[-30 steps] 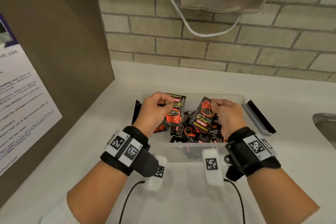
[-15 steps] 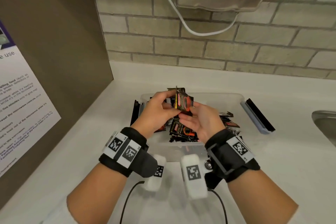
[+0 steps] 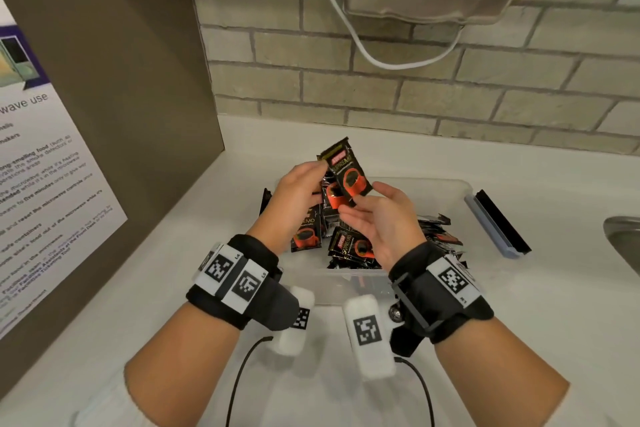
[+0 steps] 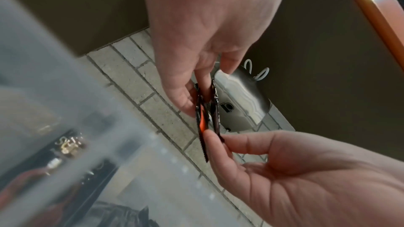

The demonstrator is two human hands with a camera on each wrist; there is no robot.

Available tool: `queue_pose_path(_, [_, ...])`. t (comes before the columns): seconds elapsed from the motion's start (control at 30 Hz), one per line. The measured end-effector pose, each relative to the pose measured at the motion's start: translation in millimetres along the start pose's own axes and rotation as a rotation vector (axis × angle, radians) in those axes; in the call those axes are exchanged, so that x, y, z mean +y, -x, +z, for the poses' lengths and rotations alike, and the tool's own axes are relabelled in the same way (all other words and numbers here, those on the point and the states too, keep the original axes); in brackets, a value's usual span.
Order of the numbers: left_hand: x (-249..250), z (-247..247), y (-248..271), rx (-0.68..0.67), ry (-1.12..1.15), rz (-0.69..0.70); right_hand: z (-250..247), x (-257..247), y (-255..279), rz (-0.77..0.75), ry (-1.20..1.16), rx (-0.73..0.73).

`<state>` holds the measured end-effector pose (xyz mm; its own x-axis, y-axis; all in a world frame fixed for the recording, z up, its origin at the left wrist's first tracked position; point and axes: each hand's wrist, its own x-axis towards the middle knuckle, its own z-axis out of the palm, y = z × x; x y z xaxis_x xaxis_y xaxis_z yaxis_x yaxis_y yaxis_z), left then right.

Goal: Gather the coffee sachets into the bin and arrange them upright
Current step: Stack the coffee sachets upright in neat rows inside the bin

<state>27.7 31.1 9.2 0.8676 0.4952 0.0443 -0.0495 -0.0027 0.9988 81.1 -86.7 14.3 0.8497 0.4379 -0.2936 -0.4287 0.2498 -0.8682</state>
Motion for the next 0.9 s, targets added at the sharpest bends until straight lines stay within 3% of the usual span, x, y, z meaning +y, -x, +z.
queue_pose_path(0.13, [2, 4, 4, 0.153, -0.072, 0.121, 6, 1, 3, 0.012, 0.030, -0.052])
queue_pose_path(0.33, [4, -4, 3, 0.202, -0.012, 0.152, 4, 3, 2, 0.040, 0.286, -0.131])
queue_pose_path(0.47, [2, -11, 3, 0.190, -0.019, 0.167, 3, 3, -6, -0.140, 0.525, -0.051])
queue_pose_path(0.67, [2, -20, 3, 0.120, -0.219, 0.176, 8, -3, -11, -0.280, 0.681, -0.131])
queue_pose_path(0.77, [3, -36, 1, 0.121, -0.354, 0.142, 11, 1, -18, -0.251, 0.710, -0.099])
queue_pose_path(0.9, [-4, -59, -1, 0.186, -0.595, 0.016, 15, 15, -31, -0.080, 0.867, -0.082])
